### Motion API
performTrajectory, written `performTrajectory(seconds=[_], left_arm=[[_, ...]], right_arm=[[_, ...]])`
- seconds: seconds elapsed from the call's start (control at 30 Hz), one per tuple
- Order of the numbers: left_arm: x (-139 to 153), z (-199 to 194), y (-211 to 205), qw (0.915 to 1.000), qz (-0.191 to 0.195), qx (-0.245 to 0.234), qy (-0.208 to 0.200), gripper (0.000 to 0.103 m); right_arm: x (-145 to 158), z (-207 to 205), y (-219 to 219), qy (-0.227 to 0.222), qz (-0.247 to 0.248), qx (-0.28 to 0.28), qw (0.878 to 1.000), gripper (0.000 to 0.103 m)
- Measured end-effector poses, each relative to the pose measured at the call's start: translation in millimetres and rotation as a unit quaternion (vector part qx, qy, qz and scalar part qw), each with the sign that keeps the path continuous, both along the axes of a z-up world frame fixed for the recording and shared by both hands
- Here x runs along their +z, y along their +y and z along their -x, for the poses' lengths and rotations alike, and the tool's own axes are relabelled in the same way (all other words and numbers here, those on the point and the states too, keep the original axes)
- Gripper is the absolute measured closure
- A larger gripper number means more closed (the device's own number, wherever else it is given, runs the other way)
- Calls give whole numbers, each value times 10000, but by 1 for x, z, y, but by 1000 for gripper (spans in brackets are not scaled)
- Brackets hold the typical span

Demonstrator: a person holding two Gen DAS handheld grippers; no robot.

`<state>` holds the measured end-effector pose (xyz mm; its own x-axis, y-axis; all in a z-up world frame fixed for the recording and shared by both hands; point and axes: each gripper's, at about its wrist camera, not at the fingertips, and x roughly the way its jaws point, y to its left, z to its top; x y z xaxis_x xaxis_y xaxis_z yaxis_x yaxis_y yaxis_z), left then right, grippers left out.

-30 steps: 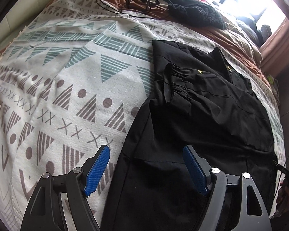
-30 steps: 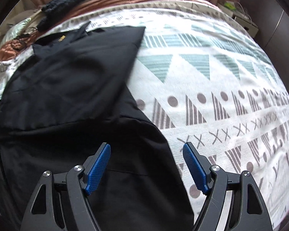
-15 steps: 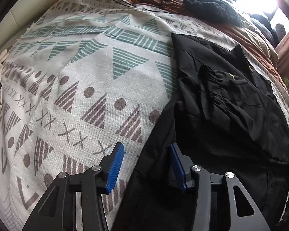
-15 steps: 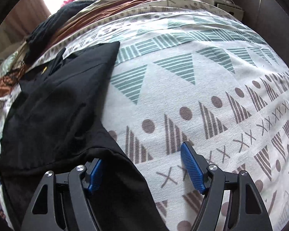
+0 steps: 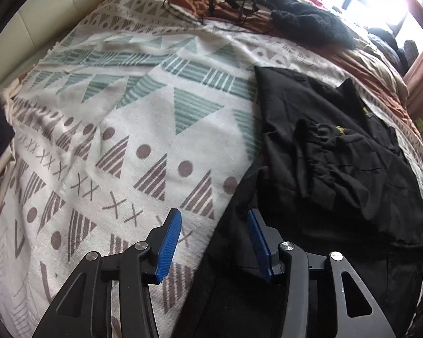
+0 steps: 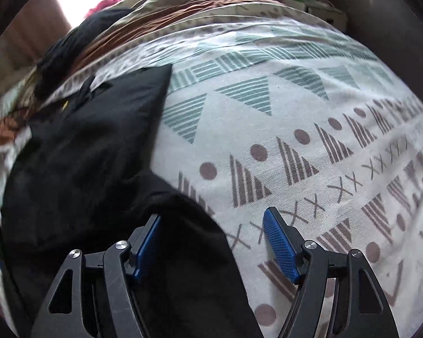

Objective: Fold large clothes
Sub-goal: 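Grasp the sleeve cuff with the left tool while the right tool releases the jacket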

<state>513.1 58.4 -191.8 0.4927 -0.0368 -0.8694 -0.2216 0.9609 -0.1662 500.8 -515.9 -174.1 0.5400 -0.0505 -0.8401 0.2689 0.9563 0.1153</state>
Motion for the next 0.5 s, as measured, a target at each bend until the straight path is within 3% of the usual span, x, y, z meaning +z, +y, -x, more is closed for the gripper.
performTrajectory(seconds=[0.13,0.27,0.43,0.5], left_arm=[[20,-9,-20,9993,87,-258,-246,53],[26,-29,-49,9976,186,-613,-268,53],[1,-52,-78,9962,145,-851,67,54],[-9,-58,-85,9957,89,-903,196,64]], right_arm=[[15,2,15,-110,373,361,9986,36],[16,-11,14,-116,286,454,9985,66],[1,-17,5,-63,-33,450,9990,67],[-4,-16,2,-83,-80,492,9987,68]])
